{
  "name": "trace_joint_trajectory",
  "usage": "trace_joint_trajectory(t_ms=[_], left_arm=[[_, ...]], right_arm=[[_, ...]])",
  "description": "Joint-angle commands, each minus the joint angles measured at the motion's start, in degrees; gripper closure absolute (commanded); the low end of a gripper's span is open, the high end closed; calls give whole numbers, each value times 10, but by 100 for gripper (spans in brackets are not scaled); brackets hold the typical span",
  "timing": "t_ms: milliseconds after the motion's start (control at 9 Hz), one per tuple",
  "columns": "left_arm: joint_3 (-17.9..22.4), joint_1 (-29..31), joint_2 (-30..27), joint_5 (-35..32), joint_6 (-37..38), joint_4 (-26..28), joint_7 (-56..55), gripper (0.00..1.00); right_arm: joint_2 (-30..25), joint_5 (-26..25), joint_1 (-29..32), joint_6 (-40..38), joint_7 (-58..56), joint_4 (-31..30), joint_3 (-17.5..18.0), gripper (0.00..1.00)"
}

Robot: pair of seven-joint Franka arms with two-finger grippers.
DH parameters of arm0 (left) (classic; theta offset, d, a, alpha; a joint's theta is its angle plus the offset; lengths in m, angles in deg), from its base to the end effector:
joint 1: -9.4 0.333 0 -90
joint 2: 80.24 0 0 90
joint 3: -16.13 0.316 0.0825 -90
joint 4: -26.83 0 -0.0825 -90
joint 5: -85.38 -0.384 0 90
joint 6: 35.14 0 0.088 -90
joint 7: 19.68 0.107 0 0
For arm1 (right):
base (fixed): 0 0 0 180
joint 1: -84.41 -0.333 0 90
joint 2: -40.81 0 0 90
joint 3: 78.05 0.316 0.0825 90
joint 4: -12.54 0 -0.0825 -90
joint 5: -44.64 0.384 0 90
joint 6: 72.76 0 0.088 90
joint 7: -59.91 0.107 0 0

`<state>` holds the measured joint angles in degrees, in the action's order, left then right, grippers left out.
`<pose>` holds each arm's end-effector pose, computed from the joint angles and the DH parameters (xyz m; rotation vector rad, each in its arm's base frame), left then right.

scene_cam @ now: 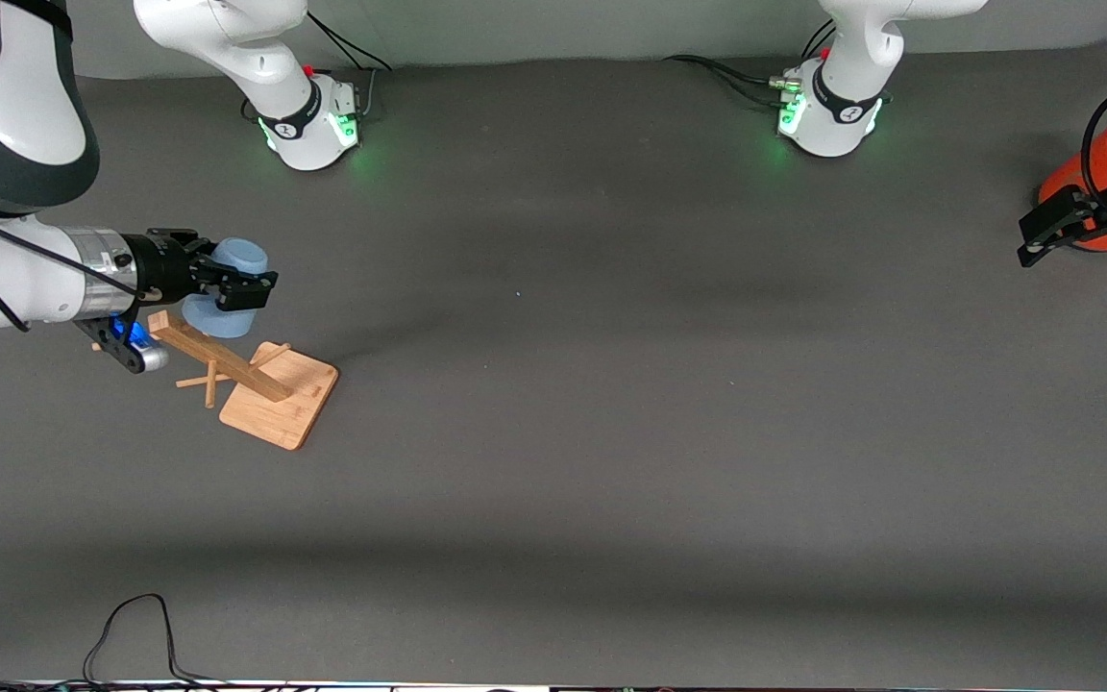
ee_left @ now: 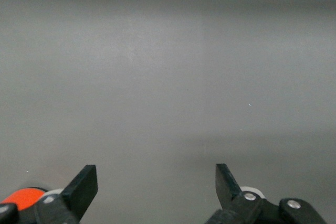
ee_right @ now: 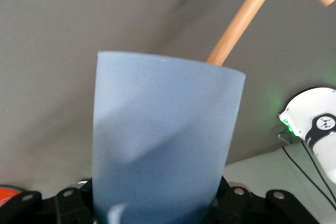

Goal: Rotate and upright cup with both arms
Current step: 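Lift the blue cup off the stand peg with the right gripper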

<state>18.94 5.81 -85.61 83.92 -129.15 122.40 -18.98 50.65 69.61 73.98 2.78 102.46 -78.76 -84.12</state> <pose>0.5318 -0.0034 0.6355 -3.1188 0.0418 -0.1036 0.5572 0.0998 0.5135 -2.6637 0.9061 0.8278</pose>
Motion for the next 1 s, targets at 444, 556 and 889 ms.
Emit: trace_joint_trajectory(t_ms=[444, 556, 889], left_arm=[[4, -1, -4, -6, -1, 5, 8, 0], [4, -1, -3, -6, 0, 5, 8, 0], [6, 8, -6, -6, 0, 5, 9, 0]], right_arm=[[-17, 54, -130, 46, 88, 57, 2, 100], [9, 47, -176, 81, 88, 74, 1, 100], [125, -34, -288, 194, 123, 140, 1, 100]])
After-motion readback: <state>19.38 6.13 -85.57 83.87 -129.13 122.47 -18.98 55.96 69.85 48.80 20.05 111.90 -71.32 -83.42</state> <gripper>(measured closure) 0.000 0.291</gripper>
